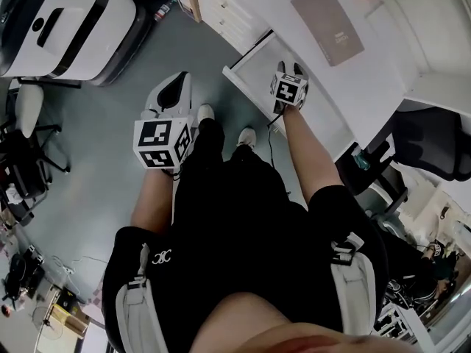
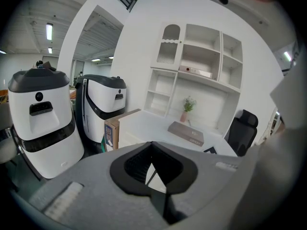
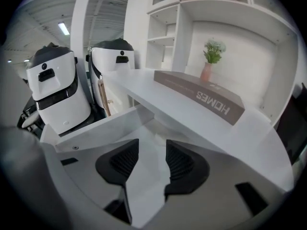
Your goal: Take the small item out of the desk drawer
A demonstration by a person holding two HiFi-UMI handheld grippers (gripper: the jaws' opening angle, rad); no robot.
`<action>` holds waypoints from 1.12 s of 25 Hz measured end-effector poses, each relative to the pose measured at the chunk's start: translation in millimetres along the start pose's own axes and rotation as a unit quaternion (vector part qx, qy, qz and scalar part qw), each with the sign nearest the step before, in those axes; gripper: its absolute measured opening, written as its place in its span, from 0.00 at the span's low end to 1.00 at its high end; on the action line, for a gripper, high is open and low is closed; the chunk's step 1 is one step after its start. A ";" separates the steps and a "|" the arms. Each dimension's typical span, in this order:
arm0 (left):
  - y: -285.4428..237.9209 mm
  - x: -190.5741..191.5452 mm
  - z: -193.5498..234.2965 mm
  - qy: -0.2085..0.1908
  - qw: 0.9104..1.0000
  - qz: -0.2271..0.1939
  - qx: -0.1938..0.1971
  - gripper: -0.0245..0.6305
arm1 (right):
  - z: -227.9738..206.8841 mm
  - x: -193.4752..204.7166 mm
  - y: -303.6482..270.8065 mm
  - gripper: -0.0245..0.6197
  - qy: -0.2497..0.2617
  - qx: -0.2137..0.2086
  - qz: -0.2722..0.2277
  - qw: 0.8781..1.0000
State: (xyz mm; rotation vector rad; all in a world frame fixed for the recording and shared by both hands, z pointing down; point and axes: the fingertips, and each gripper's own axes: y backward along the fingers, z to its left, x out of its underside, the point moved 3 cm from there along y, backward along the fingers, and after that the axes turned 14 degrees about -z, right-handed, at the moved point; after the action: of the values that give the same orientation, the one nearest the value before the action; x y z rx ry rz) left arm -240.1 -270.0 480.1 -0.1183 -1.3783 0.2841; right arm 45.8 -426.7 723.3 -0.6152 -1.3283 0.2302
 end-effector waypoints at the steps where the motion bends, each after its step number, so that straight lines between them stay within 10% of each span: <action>1: -3.2 2.2 2.7 -0.001 1.000 0.006 0.002 0.06 | -0.4 1.7 -5.1 0.29 -0.006 0.009 0.002 1.000; 13: -44.4 35.4 33.3 -0.009 0.996 0.074 0.039 0.06 | -7.2 20.0 -63.2 0.29 -0.076 0.094 0.017 0.993; 28: -66.6 58.7 59.8 -0.004 0.992 0.110 0.056 0.06 | -17.0 29.4 -95.0 0.25 -0.026 0.159 0.061 0.985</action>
State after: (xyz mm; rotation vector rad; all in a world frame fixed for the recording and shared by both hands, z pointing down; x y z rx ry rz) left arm -280.4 -323.1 563.9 -0.1753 -1.3561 0.5454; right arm 51.7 -495.1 797.3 -0.4217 -1.2720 0.5500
